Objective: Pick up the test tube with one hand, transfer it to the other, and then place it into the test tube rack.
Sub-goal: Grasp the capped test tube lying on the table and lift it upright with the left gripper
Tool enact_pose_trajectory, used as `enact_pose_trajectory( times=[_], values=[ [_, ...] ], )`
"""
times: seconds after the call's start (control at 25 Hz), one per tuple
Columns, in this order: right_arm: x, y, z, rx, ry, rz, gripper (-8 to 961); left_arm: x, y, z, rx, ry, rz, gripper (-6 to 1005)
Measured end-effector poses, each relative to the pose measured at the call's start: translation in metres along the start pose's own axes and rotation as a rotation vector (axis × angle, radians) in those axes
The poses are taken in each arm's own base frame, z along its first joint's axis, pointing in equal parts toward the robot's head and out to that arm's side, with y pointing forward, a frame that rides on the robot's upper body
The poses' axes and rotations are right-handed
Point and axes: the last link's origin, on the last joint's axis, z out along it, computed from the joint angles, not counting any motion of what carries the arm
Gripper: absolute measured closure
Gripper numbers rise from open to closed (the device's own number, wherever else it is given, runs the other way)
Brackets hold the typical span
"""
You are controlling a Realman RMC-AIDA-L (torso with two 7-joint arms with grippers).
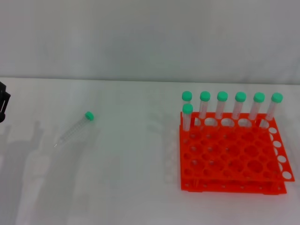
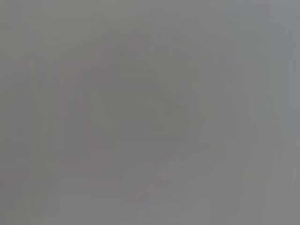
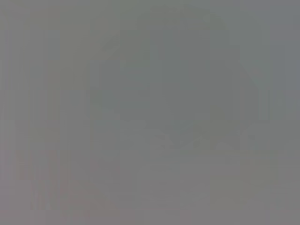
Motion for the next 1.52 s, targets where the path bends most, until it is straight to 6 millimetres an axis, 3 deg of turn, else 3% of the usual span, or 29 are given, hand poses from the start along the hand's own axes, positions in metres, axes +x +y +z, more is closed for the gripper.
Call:
enact_pose_trajectory(
  times=[0.24, 0.4, 0.64, 0.84, 1.12, 1.52],
  values=[
    [0.001, -0.001, -0.002, 0.002, 0.001, 0.003, 97, 0.006, -0.001, 0.017, -0.028, -0.004, -0.01, 109],
    [-0.004, -0.004, -0.001, 0.02, -0.028, 0.011, 98, 0.021, -0.02, 0.034, -0.045, -0.014, -0.106, 109],
    [-0.013, -0.005, -0.001, 0.012, -0.086, 0.011, 99, 0.053, -0.056, 0.066, -0.157, -0.233, -0.248, 109],
    [-0.015, -0.006, 0.0, 0.011, -0.091, 0.008, 100, 0.079, -0.066, 0.087, -0.209, -0.427, -0.211, 110],
    [-0.012, -0.006, -0.002, 0.016, -0.077, 0.005, 101, 0.117, -0.056, 0.119, -0.28, -0.665, -0.048, 110],
    [-0.01, -0.007, -0.004, 0.019, -0.068, 0.011, 103, 0.119, -0.007, 0.158, -0.354, -1.045, 0.268, 111]
  ],
)
